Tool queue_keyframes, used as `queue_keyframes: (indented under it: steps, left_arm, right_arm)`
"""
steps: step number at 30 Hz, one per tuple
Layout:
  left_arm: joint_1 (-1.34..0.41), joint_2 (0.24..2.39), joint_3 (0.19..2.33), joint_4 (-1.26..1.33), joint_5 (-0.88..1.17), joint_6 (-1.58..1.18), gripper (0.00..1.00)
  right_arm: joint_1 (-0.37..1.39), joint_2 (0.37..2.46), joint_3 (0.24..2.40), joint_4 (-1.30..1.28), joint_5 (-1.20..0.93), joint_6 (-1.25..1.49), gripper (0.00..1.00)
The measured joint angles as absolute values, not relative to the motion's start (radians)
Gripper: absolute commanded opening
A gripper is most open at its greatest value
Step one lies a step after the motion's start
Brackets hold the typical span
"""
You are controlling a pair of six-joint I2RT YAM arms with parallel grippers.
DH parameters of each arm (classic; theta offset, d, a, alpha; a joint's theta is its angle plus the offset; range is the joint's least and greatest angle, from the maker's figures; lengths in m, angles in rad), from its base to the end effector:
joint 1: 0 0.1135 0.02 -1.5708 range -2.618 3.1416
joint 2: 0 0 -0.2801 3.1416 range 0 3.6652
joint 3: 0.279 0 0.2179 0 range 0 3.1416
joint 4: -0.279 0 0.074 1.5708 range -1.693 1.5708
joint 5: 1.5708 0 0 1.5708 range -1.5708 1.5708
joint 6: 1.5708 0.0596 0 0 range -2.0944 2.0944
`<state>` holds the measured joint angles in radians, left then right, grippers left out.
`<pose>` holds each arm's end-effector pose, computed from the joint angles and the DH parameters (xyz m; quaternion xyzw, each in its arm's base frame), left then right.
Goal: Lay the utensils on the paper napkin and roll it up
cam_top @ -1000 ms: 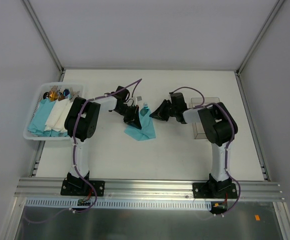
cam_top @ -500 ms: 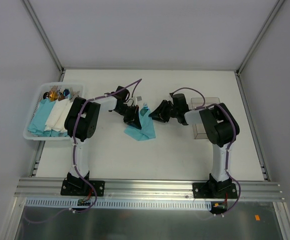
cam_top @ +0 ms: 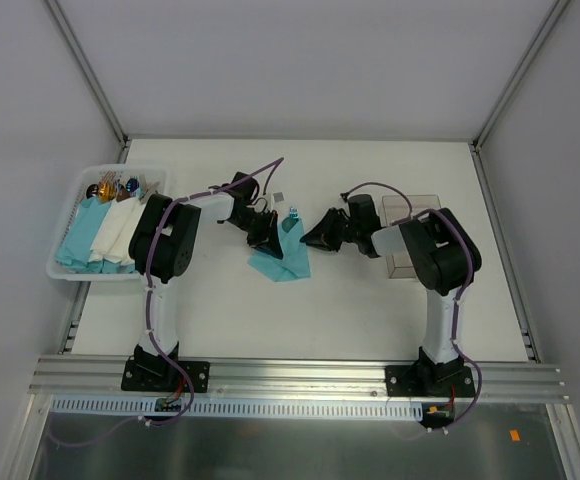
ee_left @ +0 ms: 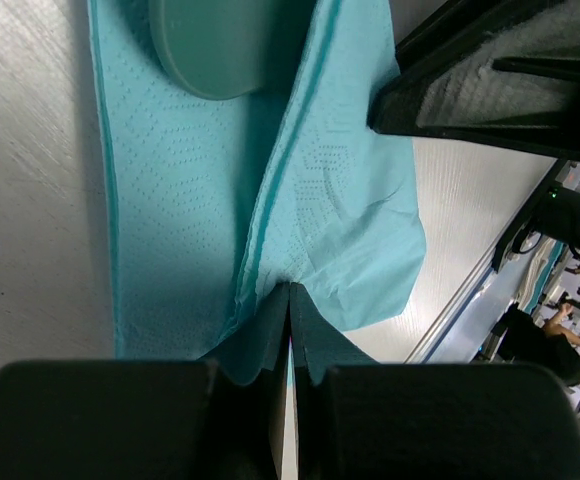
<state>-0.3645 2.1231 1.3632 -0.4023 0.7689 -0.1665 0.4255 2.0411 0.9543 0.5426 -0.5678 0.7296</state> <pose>0.3651 -0.1837 0.1439 0.1654 0.8958 -0.4037 0.0851 0.3546 0.1959 0.1414 -0.0093 0.8474 0.4618 0.2617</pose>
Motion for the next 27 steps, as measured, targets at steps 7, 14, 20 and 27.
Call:
queue_keyframes:
  steps: [7,14,20,27]
  left_arm:
    - [-0.364,2.123,1.363,-0.402,0.769,-0.167,0.0]
    - [-0.364,2.123,1.363,-0.402,0.769,-0.167,0.0]
    - [-0.364,2.123,1.363,-0.402,0.769,-0.167,0.0]
    - [-0.364,2.123,1.363,-0.403,0.769,-0.167,0.0]
  right_arm:
    - [0.426,2.005,0.907,0.58,-0.59,0.743,0.36]
    - [0.429,1.951,0.812,0.599,-0.592,0.748,0.28]
    - [0.443,1.958,0.81,0.619,-0.595,0.75,0.28]
    - [0.451,1.979,0.81,0.63,-0.592,0.755,0.0]
